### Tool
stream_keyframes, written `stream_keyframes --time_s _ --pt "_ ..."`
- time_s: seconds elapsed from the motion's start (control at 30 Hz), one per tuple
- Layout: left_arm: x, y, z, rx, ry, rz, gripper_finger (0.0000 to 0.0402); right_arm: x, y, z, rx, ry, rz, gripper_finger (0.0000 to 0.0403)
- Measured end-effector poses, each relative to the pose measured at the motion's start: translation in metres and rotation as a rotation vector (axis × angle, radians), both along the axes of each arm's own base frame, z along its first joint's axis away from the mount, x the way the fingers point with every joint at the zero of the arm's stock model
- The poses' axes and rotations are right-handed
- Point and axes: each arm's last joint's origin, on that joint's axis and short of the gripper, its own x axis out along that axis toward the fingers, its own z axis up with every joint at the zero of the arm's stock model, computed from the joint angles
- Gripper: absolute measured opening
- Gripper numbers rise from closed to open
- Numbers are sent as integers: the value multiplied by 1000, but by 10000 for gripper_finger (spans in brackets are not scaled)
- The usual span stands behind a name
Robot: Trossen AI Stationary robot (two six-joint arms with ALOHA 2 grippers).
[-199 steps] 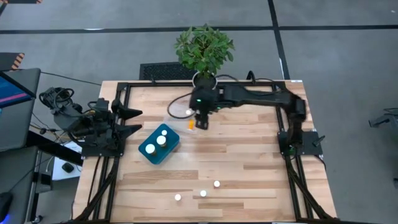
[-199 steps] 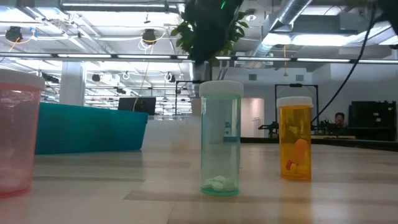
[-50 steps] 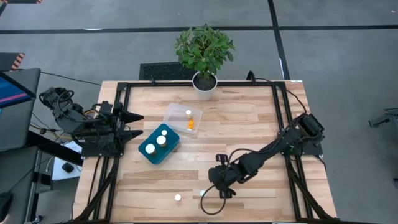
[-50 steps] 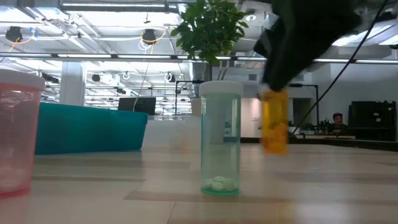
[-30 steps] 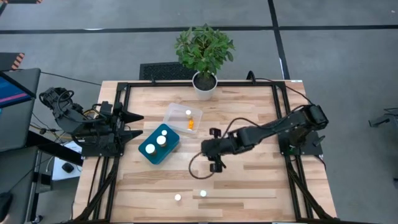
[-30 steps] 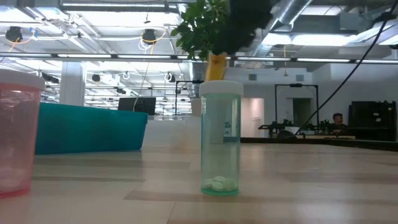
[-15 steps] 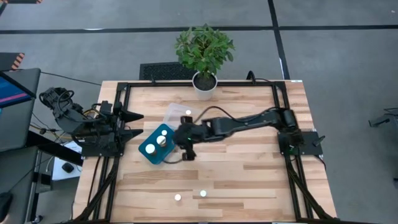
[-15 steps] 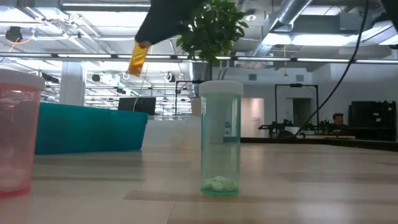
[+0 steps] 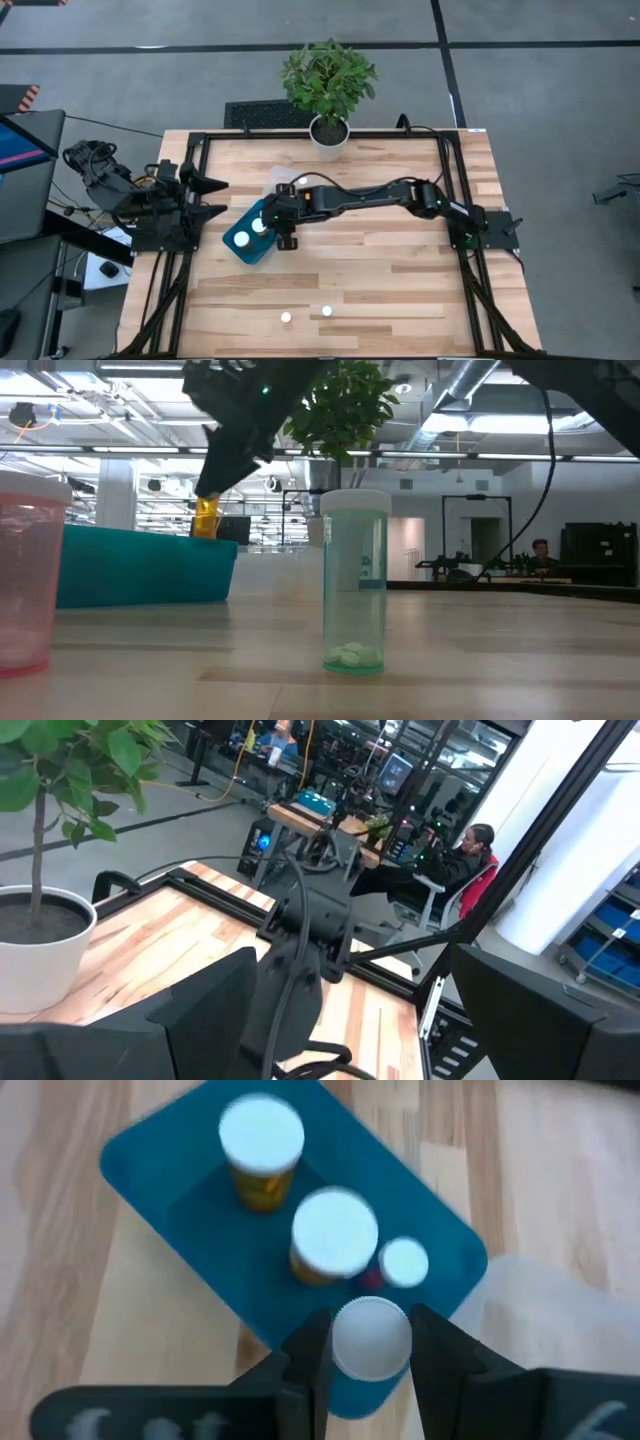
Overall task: Pick and place medicine bottles into bin by pill shape (circle, oval)
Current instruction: Put the orange pill bottle into the blue bin
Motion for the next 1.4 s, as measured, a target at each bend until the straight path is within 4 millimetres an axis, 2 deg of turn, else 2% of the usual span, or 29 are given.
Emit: stream_keyframes --time_s 0.2,0.53,0.77,0.97,1.4 --pt "-2 1 0 2 0 0 328 5 0 -17 1 28 1 113" --pt "-2 2 0 11 3 0 328 9 -8 -16 8 -27 -14 113" --pt "-2 2 0 8 2 -1 328 9 -8 -22 14 -26 -24 113" --pt "-2 2 0 7 3 1 328 14 -7 -42 16 -1 -24 113" --pt "-2 2 0 8 5 7 328 15 -9 -44 7 4 -27 113"
